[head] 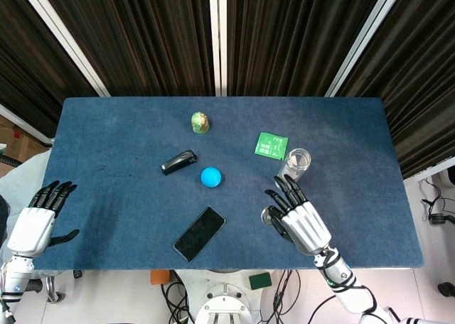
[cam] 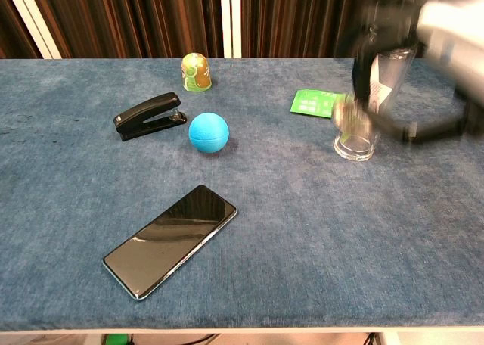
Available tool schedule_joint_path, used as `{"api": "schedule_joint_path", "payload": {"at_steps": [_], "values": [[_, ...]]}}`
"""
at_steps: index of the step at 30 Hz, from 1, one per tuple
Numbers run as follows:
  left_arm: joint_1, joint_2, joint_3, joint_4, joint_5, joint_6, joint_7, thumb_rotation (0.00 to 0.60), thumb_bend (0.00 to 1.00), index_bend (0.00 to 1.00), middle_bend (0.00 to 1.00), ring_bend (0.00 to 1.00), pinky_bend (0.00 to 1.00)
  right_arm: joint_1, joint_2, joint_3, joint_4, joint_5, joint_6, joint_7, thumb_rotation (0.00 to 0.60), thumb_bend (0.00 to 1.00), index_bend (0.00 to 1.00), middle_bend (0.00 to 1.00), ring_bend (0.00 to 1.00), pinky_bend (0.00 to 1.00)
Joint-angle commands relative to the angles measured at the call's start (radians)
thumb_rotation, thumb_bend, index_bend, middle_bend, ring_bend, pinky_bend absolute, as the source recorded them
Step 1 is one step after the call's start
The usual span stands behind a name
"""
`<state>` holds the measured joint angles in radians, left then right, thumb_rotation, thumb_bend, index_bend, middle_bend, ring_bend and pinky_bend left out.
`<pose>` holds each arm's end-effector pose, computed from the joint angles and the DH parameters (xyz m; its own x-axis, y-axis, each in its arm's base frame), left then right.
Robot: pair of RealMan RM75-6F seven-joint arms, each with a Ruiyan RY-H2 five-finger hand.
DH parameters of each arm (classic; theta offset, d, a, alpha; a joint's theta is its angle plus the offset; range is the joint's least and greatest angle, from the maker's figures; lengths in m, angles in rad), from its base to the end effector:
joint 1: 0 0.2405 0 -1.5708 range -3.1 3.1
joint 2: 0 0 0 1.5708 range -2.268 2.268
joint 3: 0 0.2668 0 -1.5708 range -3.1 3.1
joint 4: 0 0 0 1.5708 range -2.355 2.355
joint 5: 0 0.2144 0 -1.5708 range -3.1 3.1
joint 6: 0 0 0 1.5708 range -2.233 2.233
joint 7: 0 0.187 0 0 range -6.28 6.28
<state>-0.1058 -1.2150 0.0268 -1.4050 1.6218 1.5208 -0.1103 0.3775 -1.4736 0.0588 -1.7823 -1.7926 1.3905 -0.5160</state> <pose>-0.3340 0.2170 0.1301 0.4073 0.0391 0.9125 0.9060 -0.1431 -0.3983 -0.1111 -0.2516 0.0356 0.3811 0.1640 0.9099 -0.7200 -0.5647 0.4034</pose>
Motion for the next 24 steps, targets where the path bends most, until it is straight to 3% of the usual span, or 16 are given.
{"api": "schedule_joint_path", "payload": {"at_steps": [1, 6, 10, 24], "values": [[0.001, -0.001, 0.000, 0.006, -0.002, 0.001, -0.007, 0.600, 0.02, 0.12, 0.12, 0.04, 0.14, 0.040, 0.057, 0.107, -0.069, 0.060, -0.023, -0.087, 0.600, 0.46, 0.65, 0.25, 0.01, 0.08], [0.000, -0.004, 0.000, 0.018, 0.000, 0.001, -0.021, 0.600, 0.02, 0.12, 0.12, 0.04, 0.14, 0.077, 0.110, 0.221, -0.080, 0.225, -0.084, -0.148, 0.600, 0.46, 0.68, 0.25, 0.01, 0.08], [-0.004, -0.005, -0.002, 0.024, 0.000, -0.004, -0.029, 0.600, 0.02, 0.12, 0.12, 0.04, 0.13, 0.094, 0.134, 0.262, -0.063, 0.307, -0.105, -0.159, 0.600, 0.46, 0.69, 0.25, 0.01, 0.08], [-0.010, -0.003, 0.000, 0.010, -0.003, -0.018, -0.009, 0.600, 0.02, 0.12, 0.12, 0.04, 0.13, 0.141, 0.069, 0.244, 0.103, 0.374, -0.114, -0.077, 0.600, 0.46, 0.70, 0.25, 0.01, 0.06]]}}
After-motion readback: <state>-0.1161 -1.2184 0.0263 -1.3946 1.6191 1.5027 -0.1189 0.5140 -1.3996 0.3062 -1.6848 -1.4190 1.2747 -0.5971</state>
